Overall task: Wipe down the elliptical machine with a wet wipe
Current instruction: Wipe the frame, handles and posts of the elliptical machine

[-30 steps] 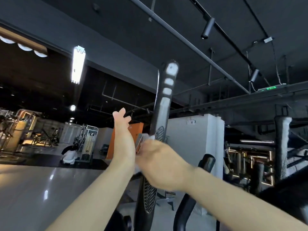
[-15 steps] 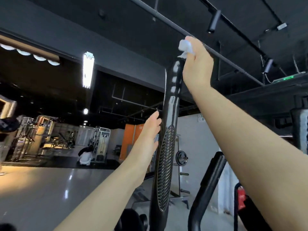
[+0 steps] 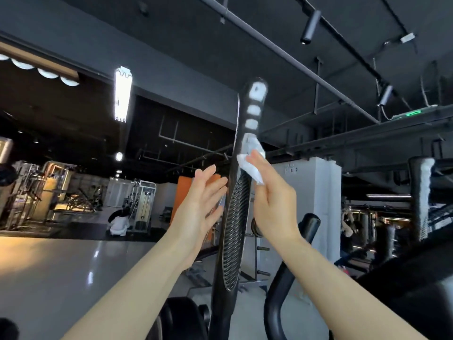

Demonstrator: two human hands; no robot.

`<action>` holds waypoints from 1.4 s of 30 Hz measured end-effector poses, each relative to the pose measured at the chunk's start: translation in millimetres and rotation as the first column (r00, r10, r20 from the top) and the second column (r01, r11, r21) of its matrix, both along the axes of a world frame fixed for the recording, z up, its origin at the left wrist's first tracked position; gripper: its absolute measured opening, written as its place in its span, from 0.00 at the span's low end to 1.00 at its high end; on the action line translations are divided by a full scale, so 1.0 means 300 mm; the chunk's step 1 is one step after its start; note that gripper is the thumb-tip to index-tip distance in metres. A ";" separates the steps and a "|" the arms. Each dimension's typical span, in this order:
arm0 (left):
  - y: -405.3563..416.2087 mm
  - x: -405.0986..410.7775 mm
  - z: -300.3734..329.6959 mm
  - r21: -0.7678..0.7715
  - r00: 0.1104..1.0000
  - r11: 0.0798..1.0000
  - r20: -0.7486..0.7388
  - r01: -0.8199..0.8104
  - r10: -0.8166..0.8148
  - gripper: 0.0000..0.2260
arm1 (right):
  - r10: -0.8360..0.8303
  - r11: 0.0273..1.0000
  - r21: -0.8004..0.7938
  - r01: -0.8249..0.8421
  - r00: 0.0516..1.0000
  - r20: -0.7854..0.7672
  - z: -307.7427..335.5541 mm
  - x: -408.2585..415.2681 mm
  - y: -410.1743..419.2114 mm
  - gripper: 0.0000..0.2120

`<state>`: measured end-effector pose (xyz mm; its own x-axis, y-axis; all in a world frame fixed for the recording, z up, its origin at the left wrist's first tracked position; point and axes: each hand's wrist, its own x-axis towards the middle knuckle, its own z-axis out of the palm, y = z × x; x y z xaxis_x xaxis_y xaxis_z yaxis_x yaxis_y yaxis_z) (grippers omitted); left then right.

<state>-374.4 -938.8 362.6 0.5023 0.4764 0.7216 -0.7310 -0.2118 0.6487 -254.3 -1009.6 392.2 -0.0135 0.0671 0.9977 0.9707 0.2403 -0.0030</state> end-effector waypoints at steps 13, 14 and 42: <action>0.044 -0.041 -0.316 -0.217 0.972 0.954 -0.160 -0.206 0.174 0.20 | -0.248 0.856 -0.155 0.493 0.655 0.714 -0.295 0.101 0.033 0.26; 0.040 -0.041 -0.338 -0.219 0.969 0.954 -0.178 -0.206 0.169 0.21 | -0.228 0.850 -0.187 0.492 0.665 0.712 -0.355 0.104 0.022 0.28; 0.035 -0.133 -0.778 -0.262 0.879 0.935 -0.467 -0.241 0.096 0.29 | -0.342 0.901 -0.370 0.227 0.897 -0.281 -1.173 -0.134 0.083 0.38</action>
